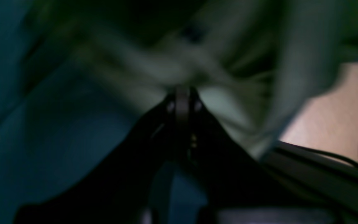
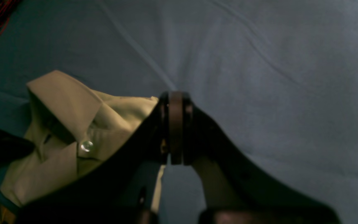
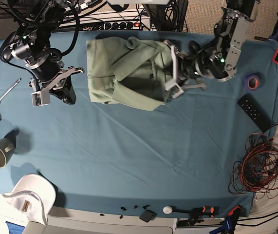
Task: Fold the T-shirt properly
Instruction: 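Release the shirt with the right gripper and move the left gripper onto the shirt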
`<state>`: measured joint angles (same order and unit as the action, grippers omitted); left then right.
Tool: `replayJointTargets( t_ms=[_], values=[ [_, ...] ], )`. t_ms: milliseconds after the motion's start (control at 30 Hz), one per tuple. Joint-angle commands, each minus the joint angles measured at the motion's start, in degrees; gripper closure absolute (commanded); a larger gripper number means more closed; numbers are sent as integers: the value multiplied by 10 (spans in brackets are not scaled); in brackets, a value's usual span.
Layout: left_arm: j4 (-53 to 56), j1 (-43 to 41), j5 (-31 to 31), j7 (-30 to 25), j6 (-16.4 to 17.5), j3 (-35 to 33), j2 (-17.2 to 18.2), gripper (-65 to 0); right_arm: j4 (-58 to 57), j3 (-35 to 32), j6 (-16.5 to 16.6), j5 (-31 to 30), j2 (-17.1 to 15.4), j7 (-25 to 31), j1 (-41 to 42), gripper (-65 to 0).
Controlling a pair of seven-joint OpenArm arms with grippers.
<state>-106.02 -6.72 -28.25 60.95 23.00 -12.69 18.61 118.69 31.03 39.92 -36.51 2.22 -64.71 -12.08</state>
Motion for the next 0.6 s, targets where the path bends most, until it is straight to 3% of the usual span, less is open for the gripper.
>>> replayJointTargets(
  t_ms=[0,100,267,300,367,433,567],
  values=[
    [-10,5,12,-6,-13,2,7,0,12,1,1,-12,-3,11,5,0],
    [-10,5,14,-5,-38,2,19,0,12,1,1,-11,-3,11,5,0],
    [-11,5,-11,-2,-39,2,24,0,10,0,1,25,-11,11,5,0],
    [-11,5,-21,-1,-38,2,24,0,7,1,1,36,-19,15,5,-36],
    [-15,5,-33,1,-20,2,24,0,-3,1,1,57,-36,26,5,-196],
    [-23,5,-49,7,2,2,24,-2,-12,1,-7,71,-52,42,5,-247],
    [-46,5,-71,7,41,2,24,-158,-43,1,-21,57,-68,33,21,-247]
  ],
)
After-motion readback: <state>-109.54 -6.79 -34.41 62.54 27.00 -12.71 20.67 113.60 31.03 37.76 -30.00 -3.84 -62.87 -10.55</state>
